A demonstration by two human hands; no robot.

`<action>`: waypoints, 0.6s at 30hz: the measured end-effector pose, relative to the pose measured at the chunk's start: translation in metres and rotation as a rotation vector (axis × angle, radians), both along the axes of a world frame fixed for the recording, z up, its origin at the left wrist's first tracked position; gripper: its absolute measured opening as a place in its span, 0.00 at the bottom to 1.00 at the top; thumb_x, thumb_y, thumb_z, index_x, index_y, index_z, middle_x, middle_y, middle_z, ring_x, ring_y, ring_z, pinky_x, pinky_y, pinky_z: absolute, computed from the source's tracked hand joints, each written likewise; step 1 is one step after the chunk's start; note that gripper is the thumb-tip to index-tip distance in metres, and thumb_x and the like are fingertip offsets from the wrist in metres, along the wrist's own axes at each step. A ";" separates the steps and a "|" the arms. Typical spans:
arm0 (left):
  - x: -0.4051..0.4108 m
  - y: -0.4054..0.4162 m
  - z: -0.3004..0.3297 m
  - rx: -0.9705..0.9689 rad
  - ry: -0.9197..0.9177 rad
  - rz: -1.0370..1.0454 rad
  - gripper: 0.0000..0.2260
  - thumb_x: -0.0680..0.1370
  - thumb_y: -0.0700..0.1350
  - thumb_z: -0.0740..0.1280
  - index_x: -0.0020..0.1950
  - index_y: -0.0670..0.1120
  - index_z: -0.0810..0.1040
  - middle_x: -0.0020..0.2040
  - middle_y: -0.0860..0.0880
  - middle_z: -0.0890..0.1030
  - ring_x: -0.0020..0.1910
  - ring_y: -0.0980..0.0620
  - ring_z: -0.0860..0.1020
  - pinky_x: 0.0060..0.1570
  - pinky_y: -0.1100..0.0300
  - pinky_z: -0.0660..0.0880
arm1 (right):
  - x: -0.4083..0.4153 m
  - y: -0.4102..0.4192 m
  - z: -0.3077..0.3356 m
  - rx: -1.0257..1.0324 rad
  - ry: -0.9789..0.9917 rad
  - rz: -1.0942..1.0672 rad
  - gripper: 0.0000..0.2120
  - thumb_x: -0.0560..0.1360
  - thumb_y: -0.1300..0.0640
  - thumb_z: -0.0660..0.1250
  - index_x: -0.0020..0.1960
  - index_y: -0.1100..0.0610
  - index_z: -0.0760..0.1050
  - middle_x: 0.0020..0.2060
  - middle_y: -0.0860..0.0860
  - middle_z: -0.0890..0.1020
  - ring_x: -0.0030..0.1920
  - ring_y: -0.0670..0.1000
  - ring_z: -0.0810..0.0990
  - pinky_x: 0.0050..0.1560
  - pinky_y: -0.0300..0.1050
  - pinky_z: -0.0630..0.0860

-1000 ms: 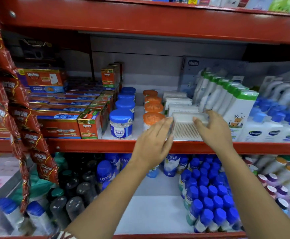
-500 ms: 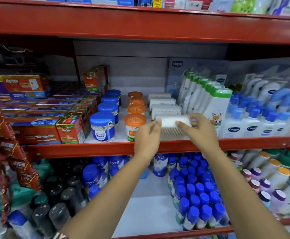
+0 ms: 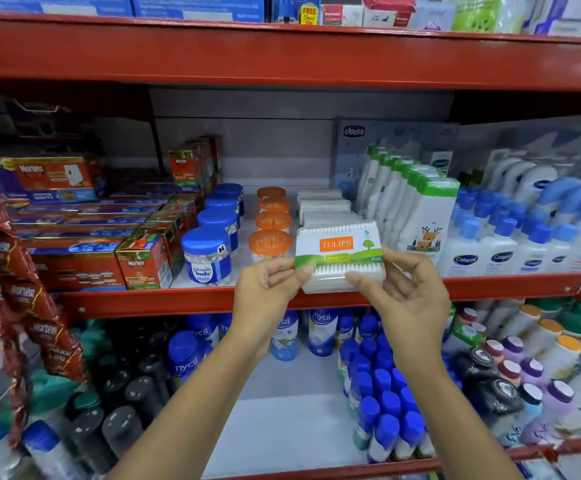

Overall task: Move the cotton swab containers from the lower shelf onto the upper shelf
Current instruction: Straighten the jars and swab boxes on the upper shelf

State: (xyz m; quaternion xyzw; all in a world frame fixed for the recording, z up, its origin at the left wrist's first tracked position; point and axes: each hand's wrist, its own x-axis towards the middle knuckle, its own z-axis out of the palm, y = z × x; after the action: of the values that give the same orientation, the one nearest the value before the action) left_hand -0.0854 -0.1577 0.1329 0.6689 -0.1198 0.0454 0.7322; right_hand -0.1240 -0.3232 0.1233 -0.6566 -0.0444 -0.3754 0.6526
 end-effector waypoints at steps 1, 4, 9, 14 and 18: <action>-0.002 0.000 -0.001 -0.005 -0.019 0.007 0.10 0.74 0.42 0.73 0.54 0.45 0.82 0.47 0.49 0.86 0.49 0.54 0.84 0.49 0.64 0.79 | 0.001 -0.001 0.003 0.024 0.009 0.006 0.19 0.63 0.58 0.79 0.51 0.51 0.77 0.52 0.49 0.85 0.55 0.47 0.83 0.56 0.52 0.80; -0.004 -0.003 -0.003 -0.003 -0.102 0.043 0.16 0.72 0.38 0.74 0.60 0.44 0.80 0.50 0.49 0.85 0.51 0.54 0.84 0.52 0.61 0.79 | 0.004 -0.002 0.006 0.050 0.044 -0.009 0.23 0.65 0.59 0.78 0.59 0.53 0.78 0.55 0.47 0.84 0.56 0.46 0.83 0.57 0.50 0.80; -0.004 -0.011 -0.007 0.052 -0.251 0.113 0.26 0.72 0.32 0.73 0.59 0.60 0.74 0.51 0.61 0.83 0.54 0.61 0.81 0.54 0.65 0.78 | 0.013 -0.008 0.001 0.015 0.071 -0.027 0.30 0.66 0.64 0.77 0.65 0.53 0.75 0.55 0.45 0.83 0.53 0.43 0.84 0.51 0.39 0.81; 0.007 -0.023 -0.003 0.179 -0.291 0.119 0.26 0.73 0.27 0.69 0.59 0.55 0.73 0.49 0.67 0.78 0.50 0.76 0.75 0.50 0.78 0.71 | 0.034 -0.017 0.006 -0.162 0.075 -0.100 0.34 0.65 0.63 0.78 0.68 0.52 0.71 0.48 0.42 0.79 0.49 0.40 0.81 0.44 0.27 0.77; 0.029 -0.036 0.007 0.278 -0.211 0.070 0.22 0.74 0.27 0.67 0.58 0.51 0.71 0.47 0.64 0.75 0.43 0.77 0.75 0.44 0.81 0.69 | 0.061 -0.028 0.008 -0.414 0.079 -0.179 0.30 0.68 0.61 0.77 0.67 0.53 0.71 0.54 0.48 0.77 0.49 0.42 0.78 0.46 0.23 0.74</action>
State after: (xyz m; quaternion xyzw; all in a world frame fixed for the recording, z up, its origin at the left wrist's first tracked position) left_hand -0.0561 -0.1938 0.1402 0.7591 -0.1777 0.1238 0.6139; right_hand -0.0626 -0.3509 0.1311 -0.7919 -0.0366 -0.3888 0.4695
